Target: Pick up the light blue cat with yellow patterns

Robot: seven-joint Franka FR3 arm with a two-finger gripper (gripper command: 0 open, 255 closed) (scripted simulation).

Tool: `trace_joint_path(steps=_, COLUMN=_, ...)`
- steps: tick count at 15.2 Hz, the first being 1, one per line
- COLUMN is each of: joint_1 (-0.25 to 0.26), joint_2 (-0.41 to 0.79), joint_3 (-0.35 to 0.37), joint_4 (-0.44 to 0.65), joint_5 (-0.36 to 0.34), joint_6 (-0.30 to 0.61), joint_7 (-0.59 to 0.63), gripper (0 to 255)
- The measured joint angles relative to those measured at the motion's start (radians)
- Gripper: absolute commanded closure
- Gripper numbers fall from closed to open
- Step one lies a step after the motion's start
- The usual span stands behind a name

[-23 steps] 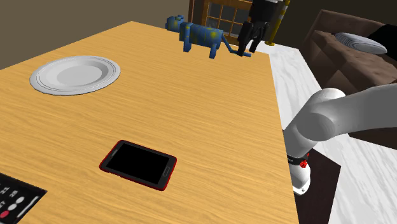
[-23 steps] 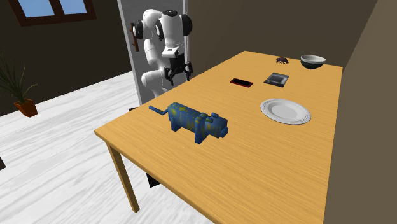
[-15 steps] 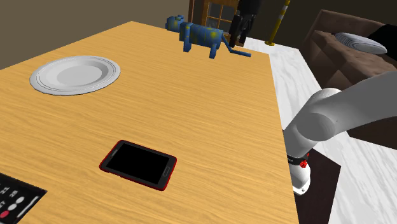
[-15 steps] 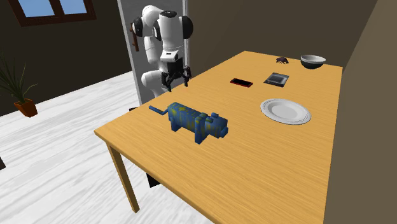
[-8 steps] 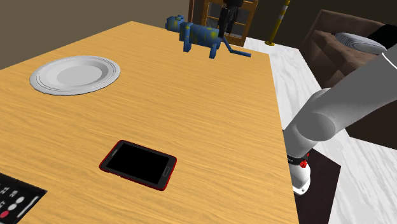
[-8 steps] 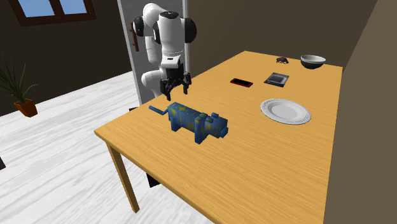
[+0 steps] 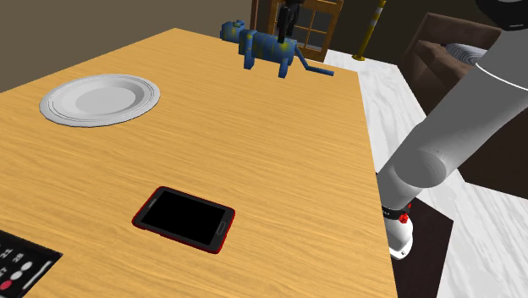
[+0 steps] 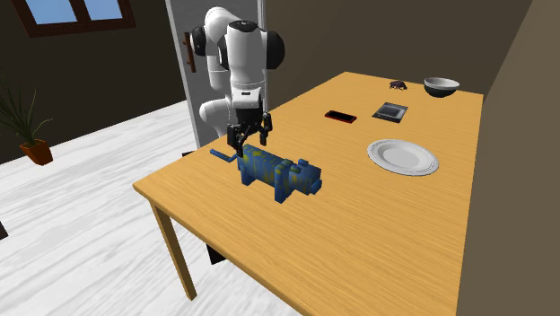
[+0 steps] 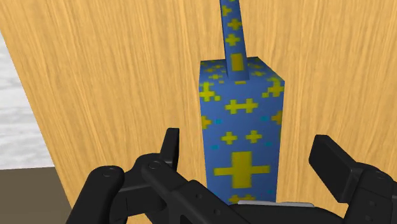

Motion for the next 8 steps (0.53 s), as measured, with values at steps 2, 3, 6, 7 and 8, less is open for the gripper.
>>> trace_joint_path(steps=2, joint_1=0.0, joint_2=0.004, joint_3=0.0, joint_4=-0.019, joint_5=0.0, joint_6=0.024, joint_7=-0.003, gripper=0)
trace_joint_path(steps=3, joint_1=0.0, joint_2=0.004, joint_3=0.0, joint_4=-0.035, joint_5=-0.001, joint_6=0.04, joint_7=-0.002, gripper=0)
trace_joint_path(steps=6, joint_1=-0.001, joint_2=0.004, joint_3=-0.002, joint_4=-0.073, joint_5=-0.001, joint_6=0.076, joint_7=-0.005, gripper=0)
trace_joint_path(steps=7, joint_1=-0.001, joint_2=0.004, joint_3=-0.002, joint_4=-0.077, joint_5=-0.001, joint_6=0.081, joint_7=-0.005, gripper=255)
trace_joint_path(steps=8, joint_1=-0.001, joint_2=0.003, joint_3=-0.001, joint_4=-0.081, joint_5=-0.001, joint_6=0.084, joint_7=-0.005, gripper=255)
